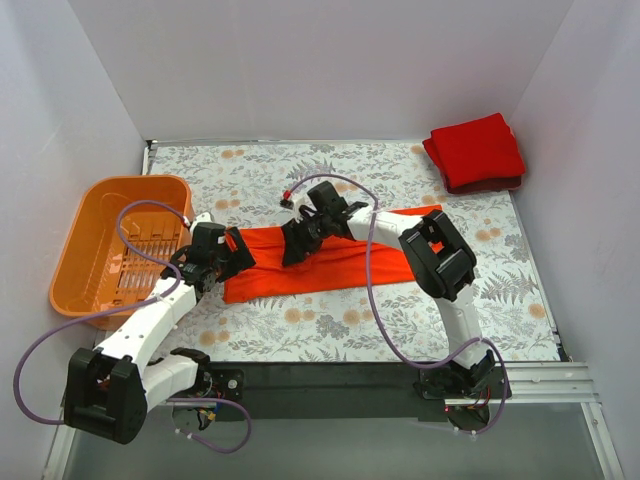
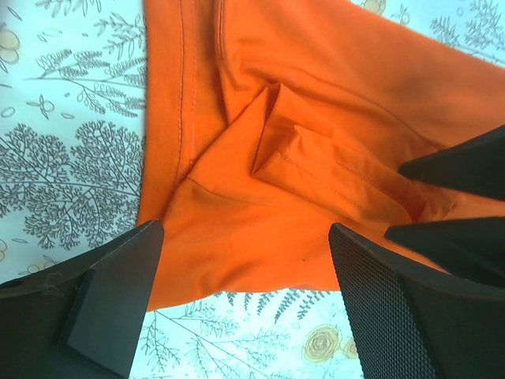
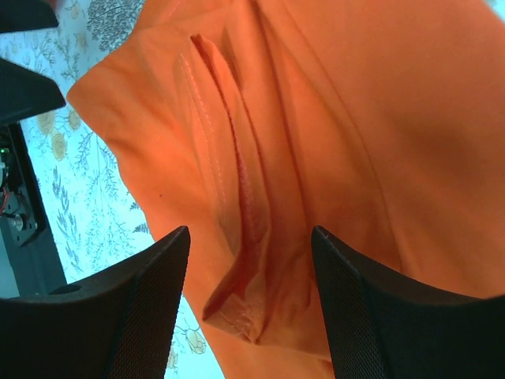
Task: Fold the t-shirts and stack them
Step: Fold the tshirt
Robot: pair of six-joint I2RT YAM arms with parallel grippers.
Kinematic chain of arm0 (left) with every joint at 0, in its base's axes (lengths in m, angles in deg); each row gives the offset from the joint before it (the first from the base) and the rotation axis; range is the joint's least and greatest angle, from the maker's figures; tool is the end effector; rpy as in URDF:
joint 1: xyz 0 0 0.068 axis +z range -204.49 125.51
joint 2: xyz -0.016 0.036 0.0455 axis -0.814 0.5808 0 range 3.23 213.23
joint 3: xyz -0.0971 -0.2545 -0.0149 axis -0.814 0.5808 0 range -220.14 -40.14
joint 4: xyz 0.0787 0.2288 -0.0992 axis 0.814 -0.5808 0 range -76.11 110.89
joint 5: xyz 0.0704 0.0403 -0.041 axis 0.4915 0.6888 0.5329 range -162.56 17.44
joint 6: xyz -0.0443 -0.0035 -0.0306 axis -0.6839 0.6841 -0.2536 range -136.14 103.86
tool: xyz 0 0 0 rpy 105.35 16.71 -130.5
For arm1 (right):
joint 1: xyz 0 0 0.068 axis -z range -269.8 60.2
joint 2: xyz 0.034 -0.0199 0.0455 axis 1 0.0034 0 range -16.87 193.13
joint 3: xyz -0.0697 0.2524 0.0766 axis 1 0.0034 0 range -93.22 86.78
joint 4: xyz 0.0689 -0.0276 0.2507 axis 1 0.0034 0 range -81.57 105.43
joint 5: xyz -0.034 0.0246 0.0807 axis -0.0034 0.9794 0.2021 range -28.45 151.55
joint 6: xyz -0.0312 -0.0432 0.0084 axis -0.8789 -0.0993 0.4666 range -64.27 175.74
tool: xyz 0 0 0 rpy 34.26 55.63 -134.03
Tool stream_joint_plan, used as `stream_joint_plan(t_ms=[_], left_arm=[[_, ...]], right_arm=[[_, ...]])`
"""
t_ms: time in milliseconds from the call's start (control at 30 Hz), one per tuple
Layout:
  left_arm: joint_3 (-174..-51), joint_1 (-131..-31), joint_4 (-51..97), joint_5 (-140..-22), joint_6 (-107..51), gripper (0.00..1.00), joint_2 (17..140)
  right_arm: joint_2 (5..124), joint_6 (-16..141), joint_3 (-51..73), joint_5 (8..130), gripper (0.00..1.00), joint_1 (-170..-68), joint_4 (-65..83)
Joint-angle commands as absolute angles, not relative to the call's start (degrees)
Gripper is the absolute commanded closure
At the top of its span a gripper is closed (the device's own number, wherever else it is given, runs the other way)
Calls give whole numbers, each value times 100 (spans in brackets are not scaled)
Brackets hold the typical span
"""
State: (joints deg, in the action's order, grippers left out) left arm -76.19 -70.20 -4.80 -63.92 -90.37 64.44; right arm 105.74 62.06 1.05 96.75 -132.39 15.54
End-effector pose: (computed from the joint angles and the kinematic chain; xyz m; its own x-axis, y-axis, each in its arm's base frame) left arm 0.2028 -0.0514 0.2103 -0.3725 -0.8836 -0.2838 -0.6706 0.4677 -0.5759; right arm 0.3311 0.3321 0.1652 -0.6028 -0.4317 -0.6710 -0.7967 0.3709 0.4772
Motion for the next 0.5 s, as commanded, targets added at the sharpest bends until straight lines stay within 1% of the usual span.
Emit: stream_joint_plan(t_ms=[0, 167, 467], left_arm=[[-7635, -6996, -267, -6061, -8970, 14, 6265], [-7644, -7005, -249, -6035, -8970, 14, 6264], [-7653, -7005, -223, -6105, -8970, 14, 6317]], right_arm=[[10530, 6294, -111, 9934, 31, -13375, 1397], [10389, 6224, 82, 9943, 33, -13515, 1397], [10038, 6075, 390, 9601, 33, -13638, 1388]])
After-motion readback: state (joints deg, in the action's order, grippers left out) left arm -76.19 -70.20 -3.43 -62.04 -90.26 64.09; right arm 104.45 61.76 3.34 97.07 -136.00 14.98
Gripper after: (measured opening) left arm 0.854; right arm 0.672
